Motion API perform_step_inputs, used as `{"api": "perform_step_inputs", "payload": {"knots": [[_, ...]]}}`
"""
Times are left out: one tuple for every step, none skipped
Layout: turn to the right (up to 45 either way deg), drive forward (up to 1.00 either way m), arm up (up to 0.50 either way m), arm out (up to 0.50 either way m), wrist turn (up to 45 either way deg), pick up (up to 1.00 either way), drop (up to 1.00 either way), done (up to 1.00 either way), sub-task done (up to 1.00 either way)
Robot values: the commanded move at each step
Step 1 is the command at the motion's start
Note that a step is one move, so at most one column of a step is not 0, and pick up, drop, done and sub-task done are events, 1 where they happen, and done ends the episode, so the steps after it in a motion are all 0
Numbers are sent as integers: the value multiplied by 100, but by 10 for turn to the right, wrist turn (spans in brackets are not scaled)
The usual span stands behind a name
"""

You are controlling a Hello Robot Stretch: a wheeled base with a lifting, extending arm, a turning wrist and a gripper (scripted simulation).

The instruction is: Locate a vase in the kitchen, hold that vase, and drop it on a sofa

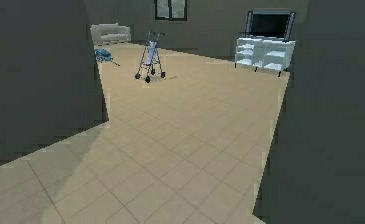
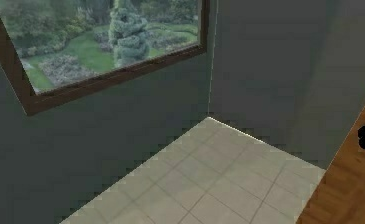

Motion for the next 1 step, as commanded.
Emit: {"api": "perform_step_inputs", "payload": {"knots": [[0, 15, 0, 0, 0, 0, 0, 0, 0]]}}
